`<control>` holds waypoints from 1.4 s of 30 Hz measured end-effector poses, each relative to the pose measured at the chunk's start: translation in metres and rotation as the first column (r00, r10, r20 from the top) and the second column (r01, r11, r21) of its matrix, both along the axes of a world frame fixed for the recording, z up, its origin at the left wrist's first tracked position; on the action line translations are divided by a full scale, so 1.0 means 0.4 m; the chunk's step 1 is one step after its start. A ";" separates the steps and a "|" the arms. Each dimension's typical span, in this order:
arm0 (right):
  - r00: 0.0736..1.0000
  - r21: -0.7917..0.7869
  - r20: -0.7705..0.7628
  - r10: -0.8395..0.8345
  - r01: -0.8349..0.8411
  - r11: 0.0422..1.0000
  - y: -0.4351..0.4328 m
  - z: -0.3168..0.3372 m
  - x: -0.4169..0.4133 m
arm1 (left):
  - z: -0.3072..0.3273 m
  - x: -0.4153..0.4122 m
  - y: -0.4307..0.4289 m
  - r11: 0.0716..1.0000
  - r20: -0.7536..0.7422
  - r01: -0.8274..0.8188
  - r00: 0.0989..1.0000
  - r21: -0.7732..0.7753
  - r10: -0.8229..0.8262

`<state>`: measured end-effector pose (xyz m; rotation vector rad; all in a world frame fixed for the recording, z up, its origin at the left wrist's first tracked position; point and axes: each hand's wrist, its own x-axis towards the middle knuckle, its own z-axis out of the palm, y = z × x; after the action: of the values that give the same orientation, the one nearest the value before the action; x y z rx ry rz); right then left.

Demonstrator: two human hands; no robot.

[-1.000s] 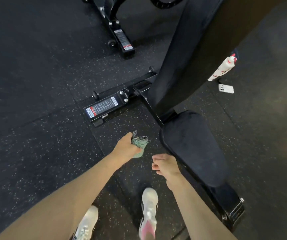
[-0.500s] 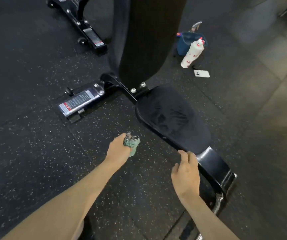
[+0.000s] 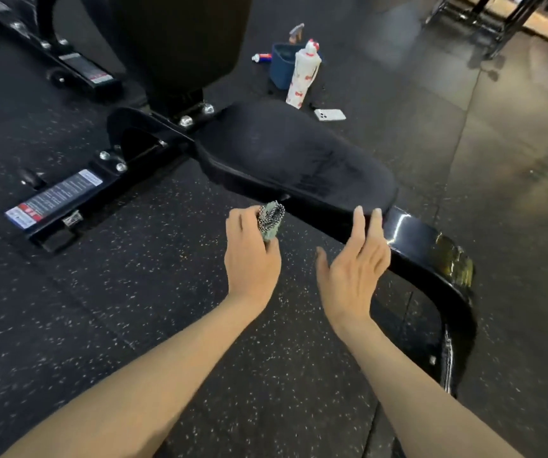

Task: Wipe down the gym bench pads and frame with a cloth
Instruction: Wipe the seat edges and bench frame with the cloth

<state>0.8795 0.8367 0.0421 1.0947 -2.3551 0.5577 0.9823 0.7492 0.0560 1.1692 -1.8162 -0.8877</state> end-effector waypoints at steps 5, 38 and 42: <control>0.991 -0.248 -0.118 -0.057 0.026 0.968 -0.046 -0.052 -0.060 | -0.058 -0.054 -0.032 0.990 -0.283 -0.101 0.957 -0.101 0.068; 0.983 -0.237 -0.186 -0.012 -0.033 0.971 0.012 -0.096 -0.174 | -0.111 -0.153 -0.038 0.757 -0.056 0.137 0.973 -0.639 -0.223; 0.985 -0.267 -0.170 -0.043 -0.004 0.964 -0.002 -0.092 -0.176 | -0.101 -0.124 -0.017 0.841 -0.084 0.140 0.973 -0.522 -0.214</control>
<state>0.8089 0.8358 0.0051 0.9554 -2.0671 0.7177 0.9326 0.7424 0.0156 0.5907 -1.9046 -0.5100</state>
